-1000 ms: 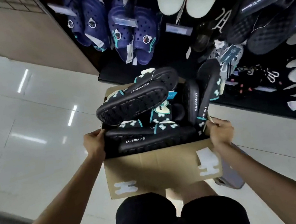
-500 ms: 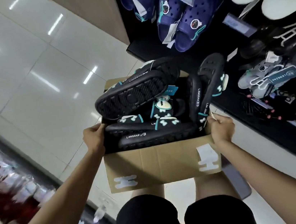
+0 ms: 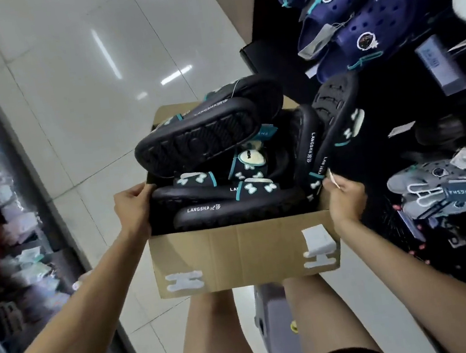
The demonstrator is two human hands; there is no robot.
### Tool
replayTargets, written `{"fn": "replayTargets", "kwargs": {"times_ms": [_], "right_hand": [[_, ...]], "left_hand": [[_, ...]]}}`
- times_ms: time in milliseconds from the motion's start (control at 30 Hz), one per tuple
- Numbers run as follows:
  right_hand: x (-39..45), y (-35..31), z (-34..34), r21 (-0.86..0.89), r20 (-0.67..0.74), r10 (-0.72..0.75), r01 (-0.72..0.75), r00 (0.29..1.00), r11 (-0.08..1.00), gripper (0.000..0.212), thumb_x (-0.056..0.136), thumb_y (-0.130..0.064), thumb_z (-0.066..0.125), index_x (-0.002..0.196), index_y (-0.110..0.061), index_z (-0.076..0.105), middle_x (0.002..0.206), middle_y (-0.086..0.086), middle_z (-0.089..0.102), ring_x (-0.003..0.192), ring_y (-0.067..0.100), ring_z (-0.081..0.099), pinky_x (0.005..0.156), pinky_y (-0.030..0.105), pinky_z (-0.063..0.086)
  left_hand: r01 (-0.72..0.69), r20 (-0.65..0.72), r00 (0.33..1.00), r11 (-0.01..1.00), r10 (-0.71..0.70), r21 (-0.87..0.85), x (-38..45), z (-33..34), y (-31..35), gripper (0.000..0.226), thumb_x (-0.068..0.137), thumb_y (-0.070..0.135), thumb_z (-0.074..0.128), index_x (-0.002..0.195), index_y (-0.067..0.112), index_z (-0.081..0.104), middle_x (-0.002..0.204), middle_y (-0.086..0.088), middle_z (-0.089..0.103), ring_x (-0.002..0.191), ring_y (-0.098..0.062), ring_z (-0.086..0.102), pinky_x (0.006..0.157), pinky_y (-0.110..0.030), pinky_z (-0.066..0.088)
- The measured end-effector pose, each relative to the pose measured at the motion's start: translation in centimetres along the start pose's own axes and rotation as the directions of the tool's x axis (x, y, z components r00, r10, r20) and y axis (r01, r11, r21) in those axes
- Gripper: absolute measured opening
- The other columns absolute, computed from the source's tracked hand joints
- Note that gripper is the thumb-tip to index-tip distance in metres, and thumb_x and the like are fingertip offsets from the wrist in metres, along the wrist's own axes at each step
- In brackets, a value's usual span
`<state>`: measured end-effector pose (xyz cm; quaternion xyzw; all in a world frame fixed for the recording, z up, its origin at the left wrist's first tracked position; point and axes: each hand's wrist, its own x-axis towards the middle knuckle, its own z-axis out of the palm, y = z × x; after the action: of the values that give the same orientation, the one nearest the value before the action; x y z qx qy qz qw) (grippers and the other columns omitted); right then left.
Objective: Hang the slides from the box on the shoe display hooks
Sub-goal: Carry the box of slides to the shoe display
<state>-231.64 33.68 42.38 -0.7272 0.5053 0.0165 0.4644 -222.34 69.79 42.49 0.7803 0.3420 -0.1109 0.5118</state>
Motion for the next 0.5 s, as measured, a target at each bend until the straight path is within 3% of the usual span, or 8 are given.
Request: {"fn": "replayTargets", "kwargs": {"times_ms": [67,233,333,400,500], "right_hand": [[1.1,1.0,0.5,-0.01,0.007,-0.021,0.021,1.0,1.0,0.03,0.092,-0.011,0.065,0.121,-0.01,0.07,0.11,0.007,0.074,0.088,0.01,0.06,0.071,0.012,0.041],[3.8,3.6,3.6,-0.047,0.011,-0.044,0.044,0.999,0.998,0.023,0.092,-0.009,0.064,0.112,-0.001,0.072,0.112,0.022,0.07,0.105,0.037,0.066,0.083,0.038,0.05],[5.7,5.6,6.2,-0.055,0.003,-0.065,0.065,0.998,0.996,0.022,0.092,-0.011,0.065,0.112,-0.005,0.074,0.108,0.02,0.072,0.102,0.035,0.067,0.083,0.036,0.05],[7.0,6.9,8.2,-0.057,-0.003,-0.079,0.079,0.997,0.995,0.023,0.093,-0.011,0.064,0.112,-0.005,0.074,0.106,0.018,0.073,0.095,0.031,0.069,0.078,0.032,0.048],[9.3,9.3,11.4,-0.057,-0.001,-0.112,0.112,0.994,0.992,0.02,0.093,-0.01,0.064,0.107,-0.003,0.074,0.105,0.021,0.072,0.096,0.035,0.068,0.079,0.037,0.051]], "left_hand": [[0.007,-0.016,1.0,1.0,-0.007,-0.004,0.4,0.9,-1.7,0.02,0.078,0.021,0.069,0.059,0.021,0.073,0.065,-0.006,0.064,0.065,-0.015,0.054,0.066,-0.032,0.046],[0.025,-0.035,0.999,1.0,-0.026,-0.007,2.7,3.7,-5.0,0.023,0.077,0.021,0.068,0.056,0.028,0.074,0.066,-0.004,0.067,0.065,-0.015,0.058,0.069,-0.031,0.05],[0.026,-0.043,0.999,1.0,-0.027,-0.015,5.0,5.5,-7.4,0.031,0.08,0.017,0.068,0.052,0.03,0.072,0.056,0.011,0.067,0.065,-0.012,0.059,0.068,-0.028,0.051],[0.015,-0.037,0.999,1.0,-0.016,-0.025,6.7,6.6,-9.3,0.027,0.081,0.017,0.067,0.057,0.027,0.071,0.053,0.015,0.066,0.066,-0.011,0.06,0.067,-0.025,0.05],[-0.014,-0.042,0.999,1.0,0.013,-0.026,9.4,8.3,-12.0,0.024,0.083,0.017,0.067,0.061,0.027,0.07,0.051,0.019,0.064,0.067,-0.011,0.059,0.067,-0.024,0.049]]}}
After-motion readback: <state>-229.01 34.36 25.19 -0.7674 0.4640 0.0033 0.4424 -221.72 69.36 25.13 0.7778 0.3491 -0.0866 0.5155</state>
